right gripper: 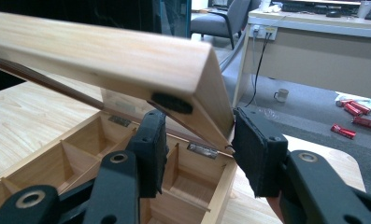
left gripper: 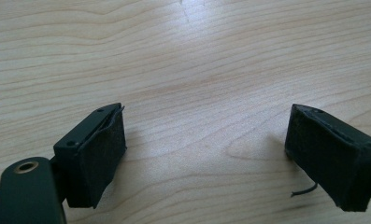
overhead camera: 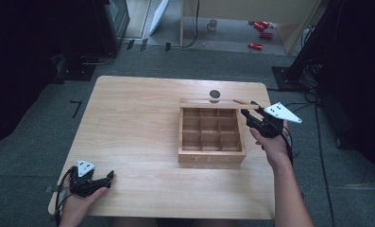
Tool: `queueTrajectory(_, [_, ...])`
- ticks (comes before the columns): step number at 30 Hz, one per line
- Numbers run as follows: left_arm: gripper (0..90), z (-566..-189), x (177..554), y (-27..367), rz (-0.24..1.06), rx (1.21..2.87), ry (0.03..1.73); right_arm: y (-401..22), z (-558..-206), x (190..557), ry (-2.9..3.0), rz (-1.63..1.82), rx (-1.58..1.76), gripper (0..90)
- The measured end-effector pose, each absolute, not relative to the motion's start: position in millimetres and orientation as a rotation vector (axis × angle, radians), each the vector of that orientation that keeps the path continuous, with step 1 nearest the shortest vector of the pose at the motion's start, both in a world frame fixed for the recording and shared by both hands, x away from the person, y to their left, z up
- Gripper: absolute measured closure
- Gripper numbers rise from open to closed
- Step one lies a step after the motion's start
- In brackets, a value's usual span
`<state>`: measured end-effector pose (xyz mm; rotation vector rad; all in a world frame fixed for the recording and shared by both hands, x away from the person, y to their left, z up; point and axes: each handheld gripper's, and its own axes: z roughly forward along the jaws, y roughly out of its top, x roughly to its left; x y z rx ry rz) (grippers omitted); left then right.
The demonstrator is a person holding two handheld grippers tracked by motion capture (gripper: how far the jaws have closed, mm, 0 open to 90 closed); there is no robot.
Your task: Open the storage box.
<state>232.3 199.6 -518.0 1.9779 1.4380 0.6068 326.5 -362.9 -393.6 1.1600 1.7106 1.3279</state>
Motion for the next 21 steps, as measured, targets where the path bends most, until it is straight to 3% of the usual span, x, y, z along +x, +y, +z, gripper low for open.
queueTrajectory(6, [12.8, -518, 232, 200, 0.607, 1.978, 1.438, -364, -392, 335, 1.715, 1.303, 1.174, 61.6])
queueTrajectory(21, [12.8, -518, 232, 200, 0.605, 1.977, 1.439, -361, -377, 353, 1.687, 1.279, 1.228, 65.0])
